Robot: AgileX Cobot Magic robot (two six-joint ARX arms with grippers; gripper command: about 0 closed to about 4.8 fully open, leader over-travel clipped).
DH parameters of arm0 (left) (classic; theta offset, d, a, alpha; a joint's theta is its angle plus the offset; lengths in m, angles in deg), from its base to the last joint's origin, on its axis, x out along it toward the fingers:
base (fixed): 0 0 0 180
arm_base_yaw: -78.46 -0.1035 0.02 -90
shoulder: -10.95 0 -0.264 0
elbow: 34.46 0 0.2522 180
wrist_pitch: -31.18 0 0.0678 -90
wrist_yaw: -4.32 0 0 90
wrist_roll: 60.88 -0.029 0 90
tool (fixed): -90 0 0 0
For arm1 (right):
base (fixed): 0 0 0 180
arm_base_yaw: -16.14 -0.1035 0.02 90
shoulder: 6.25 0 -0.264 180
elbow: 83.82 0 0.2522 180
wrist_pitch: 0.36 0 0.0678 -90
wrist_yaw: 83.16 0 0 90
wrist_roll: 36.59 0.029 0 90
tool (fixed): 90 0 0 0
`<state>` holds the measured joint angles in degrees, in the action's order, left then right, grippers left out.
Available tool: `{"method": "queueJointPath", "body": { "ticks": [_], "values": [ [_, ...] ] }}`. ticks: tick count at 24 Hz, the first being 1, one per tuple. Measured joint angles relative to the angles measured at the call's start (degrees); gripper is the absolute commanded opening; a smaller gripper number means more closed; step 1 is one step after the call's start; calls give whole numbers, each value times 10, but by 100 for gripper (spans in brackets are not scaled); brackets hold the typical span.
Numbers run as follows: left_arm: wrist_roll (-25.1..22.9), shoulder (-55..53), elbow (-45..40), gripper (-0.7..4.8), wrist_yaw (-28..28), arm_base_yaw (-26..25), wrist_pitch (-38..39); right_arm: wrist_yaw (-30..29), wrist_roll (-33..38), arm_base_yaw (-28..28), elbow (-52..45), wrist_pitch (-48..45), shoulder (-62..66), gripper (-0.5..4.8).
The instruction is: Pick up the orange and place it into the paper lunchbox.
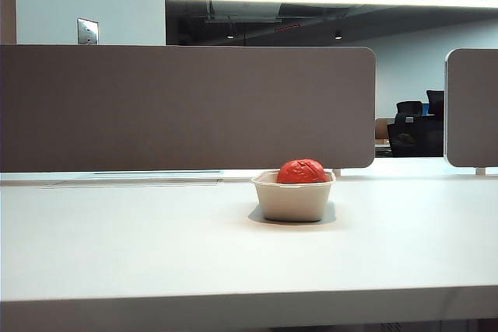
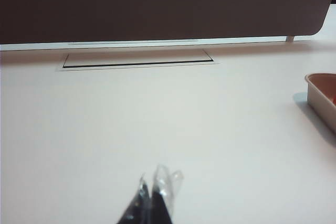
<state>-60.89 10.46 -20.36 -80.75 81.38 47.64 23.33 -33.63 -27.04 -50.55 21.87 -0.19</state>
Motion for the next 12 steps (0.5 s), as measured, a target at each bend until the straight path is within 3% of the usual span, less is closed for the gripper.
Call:
{"method": "queueJointPath", "body": {
  "ticks": [7,12],
  "values": [
    [-2,1,0,-6,-56,0,13,0,0,0,0,0,0,-5],
    [-2,1,0,-5,-61,0,13,0,0,0,0,0,0,-5]
  ]
}}
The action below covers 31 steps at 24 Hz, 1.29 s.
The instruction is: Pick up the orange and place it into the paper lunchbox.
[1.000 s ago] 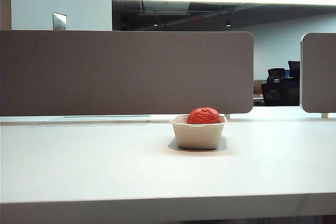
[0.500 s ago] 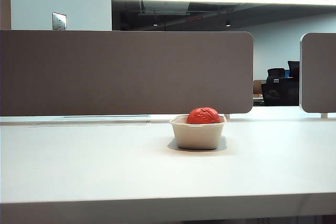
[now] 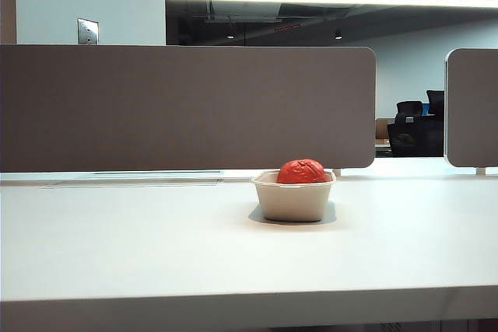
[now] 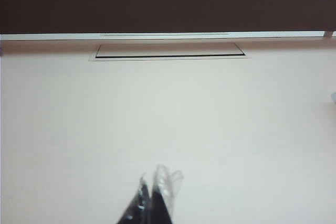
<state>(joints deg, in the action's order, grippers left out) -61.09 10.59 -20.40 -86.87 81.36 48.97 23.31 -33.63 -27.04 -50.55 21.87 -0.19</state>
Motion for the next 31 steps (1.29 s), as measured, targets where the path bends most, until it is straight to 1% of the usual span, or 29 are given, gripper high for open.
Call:
{"method": "queueJointPath", "body": {
  "ticks": [17,19,20,22,24,28,31],
  "values": [
    [0,0,0,-5,-1,0,0,1,0,0,0,0,0,-5],
    [0,0,0,-5,-1,0,0,19,0,1,-2,-2,0,-5],
    [0,0,0,-5,-1,0,0,48,0,7,-14,-14,-2,-5],
    [0,0,0,-5,-1,0,0,59,0,57,-45,-20,-2,-6],
    [0,0,0,-5,-1,0,0,47,0,95,-66,-28,-2,-5],
    [0,0,0,-5,-1,0,0,-39,0,195,-120,-68,-2,-5],
    [0,0,0,-5,-1,0,0,-82,0,243,-149,-105,-2,-5]
  ]
}}
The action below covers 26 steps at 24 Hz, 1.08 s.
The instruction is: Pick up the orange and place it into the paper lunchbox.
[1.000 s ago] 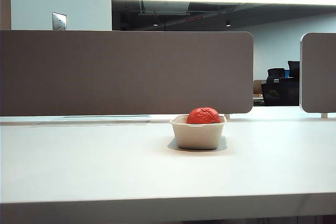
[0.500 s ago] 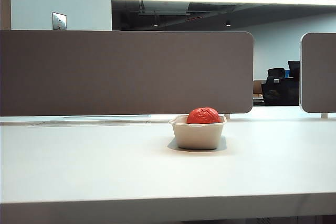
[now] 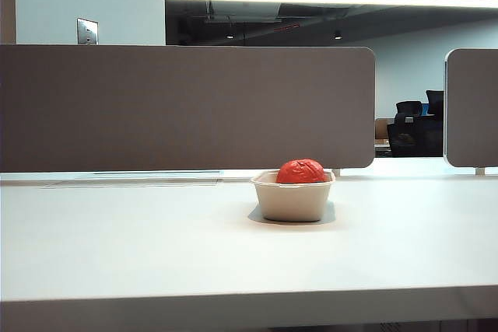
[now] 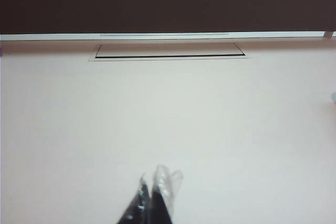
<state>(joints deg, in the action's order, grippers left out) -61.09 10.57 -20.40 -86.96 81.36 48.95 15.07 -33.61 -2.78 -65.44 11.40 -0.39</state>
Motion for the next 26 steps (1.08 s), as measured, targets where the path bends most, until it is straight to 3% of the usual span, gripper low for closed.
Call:
{"method": "queueJointPath", "body": {
  "ticks": [5,14,18,20,26],
  "values": [
    [0,0,0,-5,0,0,0,-9,0,46,-26,-32,-22,-5],
    [0,0,0,-5,0,0,1,-7,0,82,-42,-23,-57,-5],
    [0,0,0,-5,0,0,1,-25,-5,83,-42,0,-57,-5],
    [0,0,0,-5,0,0,1,-31,-48,83,-42,0,-57,-5],
    [0,0,0,-5,0,0,1,-31,-50,83,-42,0,-57,-5]
  ]
}}
